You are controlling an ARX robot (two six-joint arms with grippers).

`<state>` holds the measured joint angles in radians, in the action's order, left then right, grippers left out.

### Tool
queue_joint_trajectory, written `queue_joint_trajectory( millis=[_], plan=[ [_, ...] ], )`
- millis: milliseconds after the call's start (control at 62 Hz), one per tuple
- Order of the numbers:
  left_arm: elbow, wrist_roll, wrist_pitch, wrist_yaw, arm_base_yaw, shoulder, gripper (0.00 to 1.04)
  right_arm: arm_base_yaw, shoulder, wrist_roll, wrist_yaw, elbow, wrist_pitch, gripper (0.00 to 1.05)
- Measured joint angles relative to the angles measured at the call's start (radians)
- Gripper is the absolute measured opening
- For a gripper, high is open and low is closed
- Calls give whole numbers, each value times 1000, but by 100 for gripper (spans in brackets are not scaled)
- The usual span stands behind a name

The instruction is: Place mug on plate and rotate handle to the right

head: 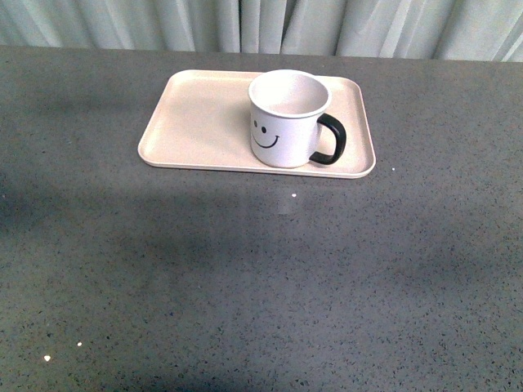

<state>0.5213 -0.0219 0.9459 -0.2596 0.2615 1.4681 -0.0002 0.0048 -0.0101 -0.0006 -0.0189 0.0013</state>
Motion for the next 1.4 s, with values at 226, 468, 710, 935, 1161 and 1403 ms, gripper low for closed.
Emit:
queue_joint_trajectory(
  millis=[226,468,710,935,1161,1403],
  plan=[
    [-185,10,21,79,-67,-158,1,0,0,0,1,0,0,95],
    [-332,11,-12,137,-136,-338,1,0,0,0,0,0,0,95],
    [-450,13,-46,243,-222,-502,1,0,0,0,0,0,0,95],
    [-493,13,-183,260,-257,-668,1,0,0,0,0,0,0,95],
    [-508,14,-333,260,-257,-838,1,0,0,0,0,0,0,95],
    [-508,14,-477,260,-257,-995,1,0,0,0,0,0,0,95]
  ],
)
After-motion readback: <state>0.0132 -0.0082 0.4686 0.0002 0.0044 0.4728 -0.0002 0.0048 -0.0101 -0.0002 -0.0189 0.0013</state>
